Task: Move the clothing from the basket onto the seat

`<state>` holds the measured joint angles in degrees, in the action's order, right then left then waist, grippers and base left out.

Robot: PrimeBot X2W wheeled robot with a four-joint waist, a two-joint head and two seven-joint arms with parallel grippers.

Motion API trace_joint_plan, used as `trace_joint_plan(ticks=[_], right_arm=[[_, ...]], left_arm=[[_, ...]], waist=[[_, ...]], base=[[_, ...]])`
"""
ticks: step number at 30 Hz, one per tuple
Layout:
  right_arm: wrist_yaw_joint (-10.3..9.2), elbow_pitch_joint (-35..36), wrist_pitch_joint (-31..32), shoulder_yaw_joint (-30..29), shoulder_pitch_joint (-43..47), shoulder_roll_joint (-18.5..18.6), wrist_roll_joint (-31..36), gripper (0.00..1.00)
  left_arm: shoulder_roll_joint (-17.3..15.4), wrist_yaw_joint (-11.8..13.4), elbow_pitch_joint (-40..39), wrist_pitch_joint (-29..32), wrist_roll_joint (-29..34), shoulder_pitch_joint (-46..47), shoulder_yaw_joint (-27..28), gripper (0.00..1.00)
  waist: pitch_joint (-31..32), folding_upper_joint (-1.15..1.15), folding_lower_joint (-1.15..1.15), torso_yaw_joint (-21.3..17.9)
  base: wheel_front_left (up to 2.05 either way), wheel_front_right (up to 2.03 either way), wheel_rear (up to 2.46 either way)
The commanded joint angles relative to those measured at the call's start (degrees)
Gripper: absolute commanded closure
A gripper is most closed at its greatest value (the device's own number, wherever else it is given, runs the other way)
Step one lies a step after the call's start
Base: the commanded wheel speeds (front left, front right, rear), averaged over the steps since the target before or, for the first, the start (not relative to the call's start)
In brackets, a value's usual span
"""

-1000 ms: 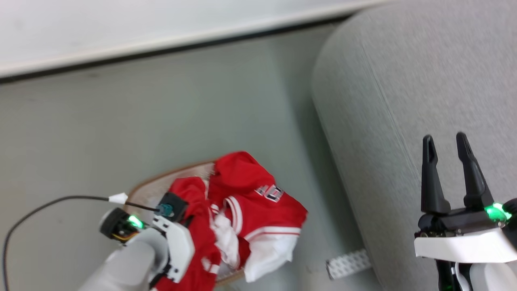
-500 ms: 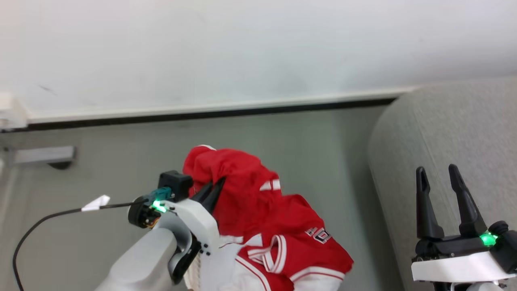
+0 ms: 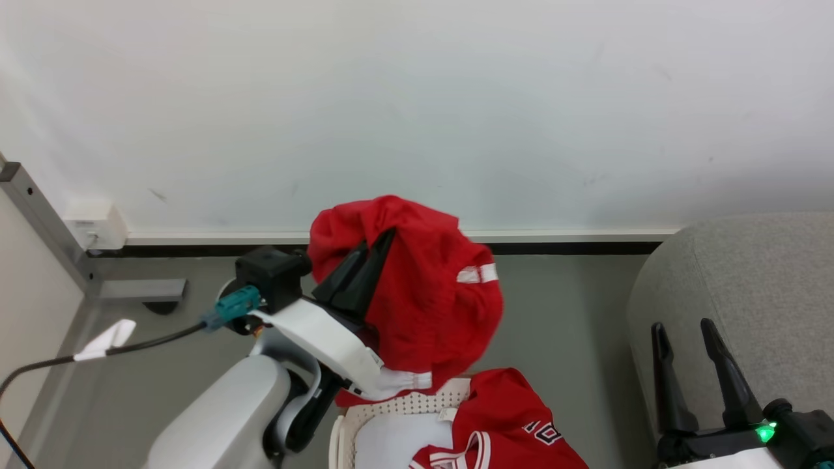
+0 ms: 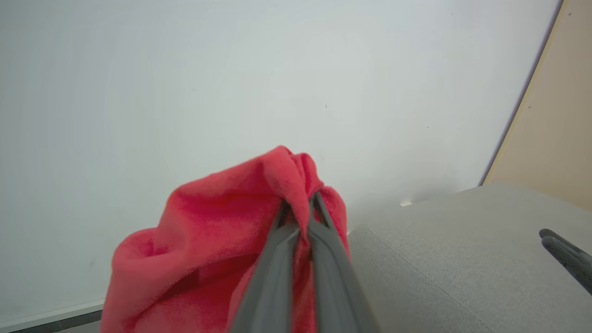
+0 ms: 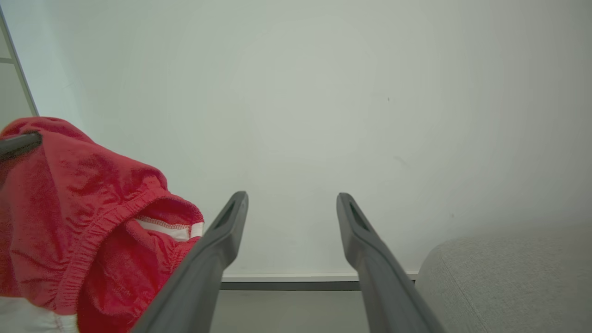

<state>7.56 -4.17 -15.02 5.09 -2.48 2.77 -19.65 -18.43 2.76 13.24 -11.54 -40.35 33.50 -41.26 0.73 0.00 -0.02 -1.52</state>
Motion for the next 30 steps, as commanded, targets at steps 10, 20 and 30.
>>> trace_joint_plan(ticks=[10,20,30], right_arm=[[-0.13,-0.21,-0.12,3.39,0.82,0.11,-0.07,0.0],[-0.13,-1.91,-0.12,8.21,-0.52,0.31,0.04,0.0],[-0.14,-2.88,-0.11,22.71,-3.48,4.73,-6.14,0.0]], left_arm=[[-4.38,5.39,-14.32,4.79,-1.61,-2.98,2.53,1.0],[-4.53,5.46,-12.66,3.95,-2.36,-3.85,2.82,1.0],[-3.52,4.64,-9.99,3.47,-2.87,-2.62,2.64,1.0]], waist=[[0.89,0.0,0.02,0.51],[0.36,0.0,0.02,-0.39],[0.81,0.0,0.02,-0.93]], base=[[0.0,0.0,0.0],[0.0,0.0,0.0],[0.0,0.0,0.0]])
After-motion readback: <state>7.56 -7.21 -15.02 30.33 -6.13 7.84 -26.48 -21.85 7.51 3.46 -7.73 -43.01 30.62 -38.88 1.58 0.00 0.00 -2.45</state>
